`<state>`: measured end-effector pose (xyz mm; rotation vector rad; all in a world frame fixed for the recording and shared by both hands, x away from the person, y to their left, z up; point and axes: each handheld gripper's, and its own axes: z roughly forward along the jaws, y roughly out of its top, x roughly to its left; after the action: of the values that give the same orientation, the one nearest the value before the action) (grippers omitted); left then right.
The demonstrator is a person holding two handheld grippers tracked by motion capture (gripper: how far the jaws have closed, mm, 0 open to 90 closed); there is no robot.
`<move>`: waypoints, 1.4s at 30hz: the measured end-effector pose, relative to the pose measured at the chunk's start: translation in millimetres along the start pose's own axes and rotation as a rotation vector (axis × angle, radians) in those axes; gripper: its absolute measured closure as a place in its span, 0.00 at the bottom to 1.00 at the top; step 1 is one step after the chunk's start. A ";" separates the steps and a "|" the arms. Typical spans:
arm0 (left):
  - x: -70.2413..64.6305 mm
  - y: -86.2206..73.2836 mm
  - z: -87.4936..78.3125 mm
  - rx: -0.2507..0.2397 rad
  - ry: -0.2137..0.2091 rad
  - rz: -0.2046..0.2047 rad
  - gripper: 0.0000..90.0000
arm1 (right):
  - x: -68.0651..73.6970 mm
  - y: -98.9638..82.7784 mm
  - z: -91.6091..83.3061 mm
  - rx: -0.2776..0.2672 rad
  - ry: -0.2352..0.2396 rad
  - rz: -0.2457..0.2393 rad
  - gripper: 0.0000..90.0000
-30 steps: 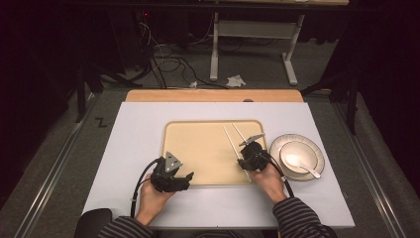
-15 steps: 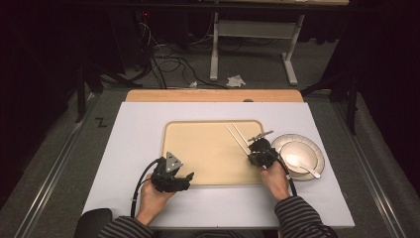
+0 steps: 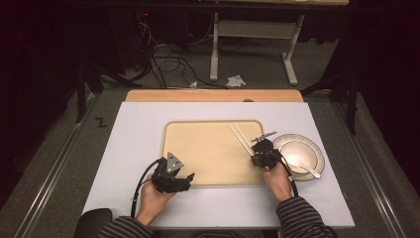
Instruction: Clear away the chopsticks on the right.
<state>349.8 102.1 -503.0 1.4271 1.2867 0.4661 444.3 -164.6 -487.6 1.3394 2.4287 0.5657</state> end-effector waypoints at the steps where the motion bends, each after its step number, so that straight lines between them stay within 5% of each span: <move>1: 0.0 -0.1 -0.1 0.000 0.000 0.001 0.32 | -0.1 -0.1 -0.2 0.003 -0.003 0.002 0.89; 19: -2.0 -2.0 0.2 0.012 -0.003 0.011 0.33 | -5.1 -5.4 -10.3 -0.029 -0.024 0.010 0.98; 24: -2.7 -2.8 0.9 0.013 -0.006 0.010 0.33 | -0.7 -3.6 -9.7 -0.051 0.017 -0.013 0.98; 27: -2.7 -2.8 0.8 0.013 -0.005 0.012 0.33 | 3.7 -2.0 -1.7 -0.019 0.025 -0.031 0.94; 42: -2.2 -2.1 0.4 0.016 -0.009 0.008 0.33 | -3.0 -0.9 1.7 -0.028 0.016 0.004 0.77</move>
<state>348.5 99.6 -504.2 1.4462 1.2811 0.4553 446.0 -167.3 -489.3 1.3334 2.4231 0.6113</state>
